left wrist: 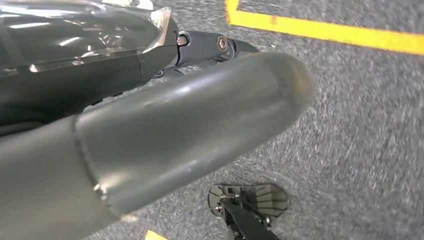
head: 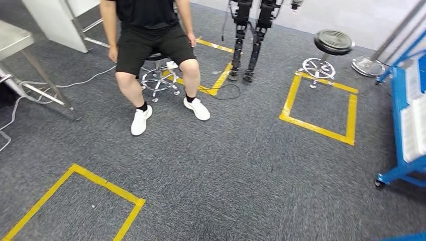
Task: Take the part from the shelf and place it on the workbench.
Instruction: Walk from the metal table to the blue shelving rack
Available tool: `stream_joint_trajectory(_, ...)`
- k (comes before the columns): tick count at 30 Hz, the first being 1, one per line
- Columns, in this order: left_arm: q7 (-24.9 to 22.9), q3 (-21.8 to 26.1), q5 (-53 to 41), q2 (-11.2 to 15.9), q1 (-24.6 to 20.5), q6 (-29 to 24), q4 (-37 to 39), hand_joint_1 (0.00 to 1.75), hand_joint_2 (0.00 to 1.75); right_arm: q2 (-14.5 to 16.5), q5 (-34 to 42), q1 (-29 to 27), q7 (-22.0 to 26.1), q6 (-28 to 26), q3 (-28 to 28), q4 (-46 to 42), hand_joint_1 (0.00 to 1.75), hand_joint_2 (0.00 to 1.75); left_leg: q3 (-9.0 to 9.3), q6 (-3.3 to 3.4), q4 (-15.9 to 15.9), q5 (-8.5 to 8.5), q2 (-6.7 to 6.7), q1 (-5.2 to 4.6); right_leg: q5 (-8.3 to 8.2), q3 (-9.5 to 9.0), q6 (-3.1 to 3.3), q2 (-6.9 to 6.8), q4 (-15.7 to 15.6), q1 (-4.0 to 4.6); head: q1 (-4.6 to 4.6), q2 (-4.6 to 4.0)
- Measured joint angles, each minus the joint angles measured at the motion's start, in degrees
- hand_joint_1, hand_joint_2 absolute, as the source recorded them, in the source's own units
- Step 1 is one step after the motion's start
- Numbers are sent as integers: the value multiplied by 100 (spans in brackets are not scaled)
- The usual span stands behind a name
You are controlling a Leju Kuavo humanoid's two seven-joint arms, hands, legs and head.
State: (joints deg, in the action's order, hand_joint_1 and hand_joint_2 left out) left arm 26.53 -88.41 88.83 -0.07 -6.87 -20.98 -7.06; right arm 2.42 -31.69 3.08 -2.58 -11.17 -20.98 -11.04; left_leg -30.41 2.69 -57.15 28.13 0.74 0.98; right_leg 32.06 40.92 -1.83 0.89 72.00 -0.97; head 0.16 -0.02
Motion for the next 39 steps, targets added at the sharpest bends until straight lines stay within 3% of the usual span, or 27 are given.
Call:
stream_joint_trajectory(1,0,0,0,0,1,0,-1,0,0,-1,-2,-3,-1,0,0,0,0,0,-9,0,-1,0,92,-14,69,99,-18,-18,236,-2,-1,-1)
stream_joint_trajectory(2,0,0,0,0,-1,0,-1,0,0,-1,-3,-10,-1,1,0,0,0,0,-12,0,-1,0,174,-22,50,71,-50,-30,244,-1,1,-1)
stream_joint_trajectory(3,0,0,0,-1,-3,0,-1,0,0,-2,-3,-18,-2,0,0,0,0,0,-10,-2,-2,1,250,-26,-45,-91,-89,-60,0,1,3,-1)
stream_joint_trajectory(5,0,0,0,-3,-10,0,-2,0,0,-6,-5,-14,-3,-1,0,-1,0,0,9,-19,-6,11,381,-44,-301,-628,-117,-281,-885,23,13,0)
stream_joint_trajectory(7,0,0,0,-4,-15,0,-2,0,0,-9,-6,6,-4,-1,0,-1,0,0,38,-66,-13,36,496,-77,-457,-943,-61,-478,-1444,73,14,1)
stream_joint_trajectory(9,0,0,0,-5,-26,0,-2,0,0,-11,-7,8,-4,-1,0,0,0,0,77,-121,-6,55,609,-89,-501,-940,10,-424,-1509,106,11,1)
stream_joint_trajectory(10,0,1,0,-5,-36,0,-2,0,0,-12,-7,-1,-5,-1,0,0,0,0,86,-155,-20,75,609,-72,-519,-942,50,-359,-1524,61,8,1)
stream_joint_trajectory(12,1,1,0,-5,-48,0,-2,0,0,-14,-7,-11,-8,0,0,0,0,0,2,-219,-254,266,370,-40,-564,-965,140,-243,-1557,-14,-8,1)
stream_joint_trajectory(14,1,0,1,-6,-31,1,-2,0,0,-12,-8,-7,-11,-1,0,0,0,0,-296,-256,-946,682,37,-22,-600,-960,205,-126,-1566,-33,-22,0)
stream_joint_trajectory(16,0,0,2,-7,-8,2,-2,0,0,-6,-10,-10,-13,0,0,0,0,0,-618,-280,-1643,958,-74,-11,-612,-941,222,16,-1561,-17,-21,-1)
stream_joint_trajectory(17,0,0,2,-6,-3,1,-2,0,0,-4,-12,-17,-14,1,0,0,0,0,-666,-292,-1731,924,-88,3,-613,-939,220,94,-1555,-16,-22,-1)
stream_joint_trajectory(19,0,0,2,-5,-2,1,-2,0,0,-1,-16,-29,-20,1,0,0,0,0,-445,-322,-1235,546,-147,63,-613,-946,210,250,-1524,-26,-22,0)
stream_joint_trajectory(21,0,-1,2,-5,1,1,-2,0,0,2,-22,-14,-25,1,0,0,0,0,-128,-354,-508,217,-439,144,-596,-896,165,402,-1439,-16,-21,0)
stream_joint_trajectory(23,-3,-1,2,-6,2,1,-2,0,0,4,-25,4,-30,1,0,0,0,0,-25,-331,-221,163,-626,147,-597,-793,74,534,-1376,2,-17,0)
stream_joint_trajectory(25,-7,-1,2,-7,-4,0,-2,0,0,5,-26,-7,-36,1,0,1,0,0,-31,-229,-190,144,-502,97,-633,-705,-26,629,-1377,-2,-13,1)
stream_joint_trajectory(27,-7,-1,2,-6,-10,-1,-2,0,0,9,-27,-26,-40,1,0,2,0,0,-19,-101,-125,86,-343,76,-547,-562,-49,418,-1187,-2,0,1)
stream_joint_trajectory(29,-7,0,2,0,-3,-2,-1,0,0,23,-31,-15,-41,0,0,2,0,0,-16,-30,-88,59,-162,57,-256,-241,-1,91,-568,-2,23,0)
stream_joint_trajectory(31,-10,0,3,4,6,-2,0,0,0,34,-41,-3,-41,0,0,2,0,0,-25,-18,-87,60,25,31,10,105,-5,-5,144,-14,33,-1)
stream_joint_trajectory(32,-12,-1,4,4,5,-1,0,0,0,35,-46,-8,-41,0,0,2,0,0,-27,-18,-88,63,110,21,42,158,-37,-18,287,-22,33,0)
stream_joint_trajectory(33,-15,-1,4,3,3,-1,0,0,0,34,-49,-17,-41,1,0,2,0,0,-25,-23,-89,66,188,16,-11,87,-83,-38,197,-27,34,0)
stream_joint_trajectory(34,-20,-1,4,1,0,0,0,0,0,34,-51,-24,-41,1,0,2,0,0,-18,-32,-90,72,258,14,-127,-102,-130,-87,-112,-31,34,0)
stream_joint_trajectory(36,-28,-1,4,0,-3,0,0,0,0,36,-56,-14,-41,1,0,2,0,0,6,-80,-97,102,381,-6,-371,-594,-164,-346,-935,-15,40,0)
stream_joint_trajectory(38,-37,0,4,2,-8,-1,0,0,0,39,-60,4,-41,1,0,2,0,0,40,-150,-104,137,488,-36,-479,-822,-86,-490,-1334,24,27,0)
stream_joint_trajectory(39,-41,0,4,2,-14,-2,0,0,0,38,-62,5,-41,1,0,2,0,0,61,-187,-96,148,542,-40,-490,-810,-30,-448,-1351,55,18,-1)
